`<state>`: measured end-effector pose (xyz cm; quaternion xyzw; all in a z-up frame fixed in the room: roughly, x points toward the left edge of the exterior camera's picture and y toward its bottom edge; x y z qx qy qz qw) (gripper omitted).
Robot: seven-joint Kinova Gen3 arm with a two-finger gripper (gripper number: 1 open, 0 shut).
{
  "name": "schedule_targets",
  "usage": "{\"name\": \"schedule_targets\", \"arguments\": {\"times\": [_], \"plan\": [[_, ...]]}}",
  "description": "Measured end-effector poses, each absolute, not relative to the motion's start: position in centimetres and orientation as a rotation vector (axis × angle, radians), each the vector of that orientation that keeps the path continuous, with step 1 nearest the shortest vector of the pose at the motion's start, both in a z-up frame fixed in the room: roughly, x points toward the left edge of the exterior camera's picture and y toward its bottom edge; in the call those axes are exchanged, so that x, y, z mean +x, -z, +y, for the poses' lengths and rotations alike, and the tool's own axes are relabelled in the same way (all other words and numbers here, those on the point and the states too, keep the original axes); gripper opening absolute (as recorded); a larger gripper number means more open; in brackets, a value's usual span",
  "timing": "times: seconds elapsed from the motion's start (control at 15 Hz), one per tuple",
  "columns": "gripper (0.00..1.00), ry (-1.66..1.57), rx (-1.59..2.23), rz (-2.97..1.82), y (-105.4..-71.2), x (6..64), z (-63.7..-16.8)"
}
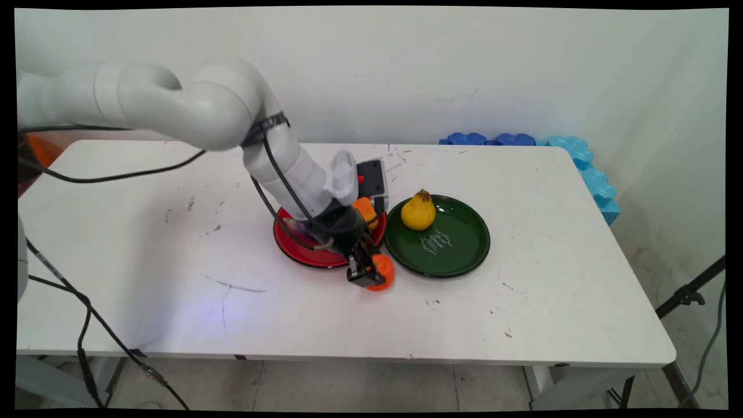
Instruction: Place the picked object on the table
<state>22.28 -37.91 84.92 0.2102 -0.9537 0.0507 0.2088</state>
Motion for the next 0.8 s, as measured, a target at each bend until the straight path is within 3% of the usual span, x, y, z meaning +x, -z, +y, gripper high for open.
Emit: {"name": "schedule_targets", "arguments": {"times": [0.53,0.6,0.8], "plan": [[0.00,-0.110,0.628,-2.609,-81.3,22.2,-38.3],[1.00,-0.106,0.628,-2.605,-81.1,22.2,-38.3],[1.00,-0.096,0.618,-2.589,-80.9,22.0,-38.2]]}}
